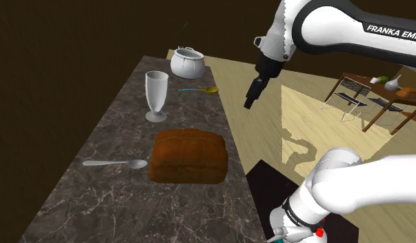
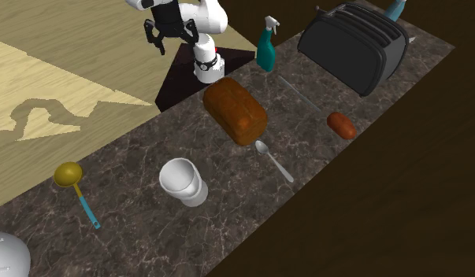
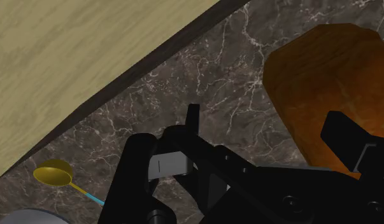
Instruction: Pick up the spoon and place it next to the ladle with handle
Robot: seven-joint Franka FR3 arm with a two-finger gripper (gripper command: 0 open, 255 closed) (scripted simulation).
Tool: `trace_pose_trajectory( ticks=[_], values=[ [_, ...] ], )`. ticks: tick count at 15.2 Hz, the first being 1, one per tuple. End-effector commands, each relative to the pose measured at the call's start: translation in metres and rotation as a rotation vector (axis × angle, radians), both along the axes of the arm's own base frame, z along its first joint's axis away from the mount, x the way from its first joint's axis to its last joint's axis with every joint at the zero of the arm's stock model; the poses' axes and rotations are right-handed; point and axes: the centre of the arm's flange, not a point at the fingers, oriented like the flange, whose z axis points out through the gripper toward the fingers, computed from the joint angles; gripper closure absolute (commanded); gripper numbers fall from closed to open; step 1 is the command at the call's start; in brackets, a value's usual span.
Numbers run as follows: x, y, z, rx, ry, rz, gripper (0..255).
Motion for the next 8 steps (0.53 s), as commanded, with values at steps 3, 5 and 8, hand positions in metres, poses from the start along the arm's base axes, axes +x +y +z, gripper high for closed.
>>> trace_pose_trajectory(
  ticks=[3,5,8],
  values=[
    [0.015,0.015,-0.013,0.01,-0.005,0.023,0],
    [0.03,0.03,-0.026,0.02,-0.009,0.046,0],
    [0.051,0.054,-0.045,0.035,-0.016,0.08,0]
  ],
)
